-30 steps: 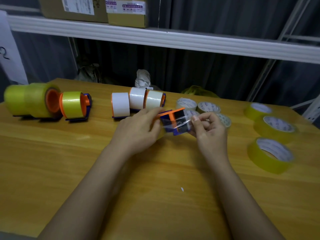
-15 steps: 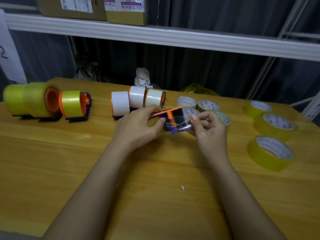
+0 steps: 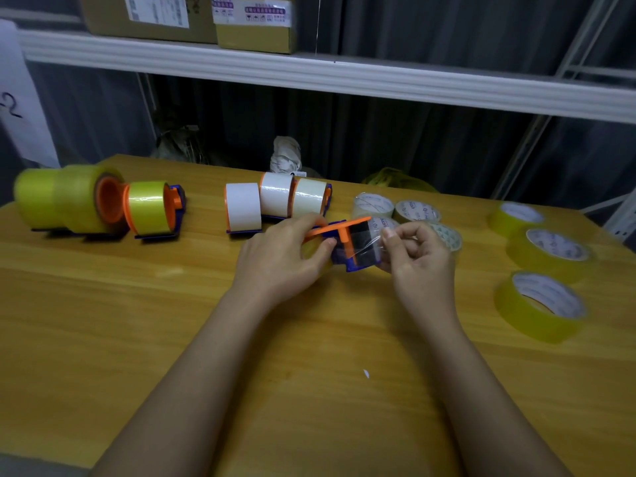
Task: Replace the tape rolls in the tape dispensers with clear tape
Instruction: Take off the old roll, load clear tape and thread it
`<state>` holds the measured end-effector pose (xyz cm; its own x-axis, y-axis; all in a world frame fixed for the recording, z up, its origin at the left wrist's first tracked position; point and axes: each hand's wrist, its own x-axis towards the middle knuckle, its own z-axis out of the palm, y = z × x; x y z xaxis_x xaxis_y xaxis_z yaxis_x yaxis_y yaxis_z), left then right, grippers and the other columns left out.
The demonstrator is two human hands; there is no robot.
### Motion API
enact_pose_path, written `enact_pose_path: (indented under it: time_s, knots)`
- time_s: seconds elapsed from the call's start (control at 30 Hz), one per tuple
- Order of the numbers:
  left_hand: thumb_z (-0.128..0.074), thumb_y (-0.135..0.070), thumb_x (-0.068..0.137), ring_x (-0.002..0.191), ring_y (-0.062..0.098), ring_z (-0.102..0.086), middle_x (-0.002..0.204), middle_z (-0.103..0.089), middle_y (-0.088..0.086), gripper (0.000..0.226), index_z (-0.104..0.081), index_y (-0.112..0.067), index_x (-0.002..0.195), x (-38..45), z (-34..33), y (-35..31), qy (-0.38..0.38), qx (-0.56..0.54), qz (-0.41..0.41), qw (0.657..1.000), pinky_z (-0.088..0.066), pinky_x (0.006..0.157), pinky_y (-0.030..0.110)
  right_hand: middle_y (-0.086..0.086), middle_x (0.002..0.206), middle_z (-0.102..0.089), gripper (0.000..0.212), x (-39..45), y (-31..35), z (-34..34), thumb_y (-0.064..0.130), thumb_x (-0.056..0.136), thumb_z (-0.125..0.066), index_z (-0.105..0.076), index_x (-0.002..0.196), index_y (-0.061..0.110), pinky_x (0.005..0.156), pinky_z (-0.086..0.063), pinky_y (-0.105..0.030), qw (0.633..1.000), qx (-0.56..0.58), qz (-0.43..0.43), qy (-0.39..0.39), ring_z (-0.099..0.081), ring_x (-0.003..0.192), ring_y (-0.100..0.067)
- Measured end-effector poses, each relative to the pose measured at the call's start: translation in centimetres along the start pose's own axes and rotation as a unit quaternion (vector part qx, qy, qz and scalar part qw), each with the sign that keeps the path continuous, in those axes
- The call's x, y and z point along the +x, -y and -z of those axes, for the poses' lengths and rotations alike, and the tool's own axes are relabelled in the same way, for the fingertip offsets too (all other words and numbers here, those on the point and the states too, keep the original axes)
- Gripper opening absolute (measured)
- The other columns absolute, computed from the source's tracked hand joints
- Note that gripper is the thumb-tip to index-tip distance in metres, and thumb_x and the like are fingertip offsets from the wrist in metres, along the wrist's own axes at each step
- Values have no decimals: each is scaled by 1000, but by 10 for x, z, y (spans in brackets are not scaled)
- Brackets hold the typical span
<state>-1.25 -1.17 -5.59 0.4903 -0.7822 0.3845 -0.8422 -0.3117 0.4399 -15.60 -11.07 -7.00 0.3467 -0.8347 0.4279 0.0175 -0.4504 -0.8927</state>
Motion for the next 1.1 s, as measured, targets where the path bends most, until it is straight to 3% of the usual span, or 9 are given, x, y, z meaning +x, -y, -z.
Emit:
enact_pose_path:
  time_s: [0.33,0.5,0.7,1.1]
  knots:
    - [-44,-47,94,99,18,-59,111,-61,-7,36,-50,-33,127,-4,-2,-1,3,26,-20,999,-50,77,36,0,68,-69,15,0,1,2,24,96,-55,-53,81,22,64,-58,-51,998,-63,13,7,-69,66,-15]
    - [-42,-47,96,98,18,-59,112,-61,-6,38,-49,-32,130,-5,0,-1,4,30,-31,999,-51,78,37,-5,67,-68,13,1,-3,0,28,97,-53,-53,85,23,60,-56,-54,996,-82,37,3,-68,65,-25]
    - [-40,-46,96,100,16,-58,115,-60,-7,39,-47,-31,131,-5,0,0,12,34,-42,998,-49,77,34,-3,66,-67,15,2,-6,-1,31,97,-53,-49,82,31,60,-56,-52,994,-96,52,-4,-67,63,-23]
    - [-51,-65,82,110,14,-54,123,-55,-10,63,-40,-36,137,-5,2,4,38,47,-46,997,-49,87,37,1,68,-68,13,2,-10,-1,31,96,-54,-52,84,28,60,-56,-51,995,-88,55,-8,-68,64,-19]
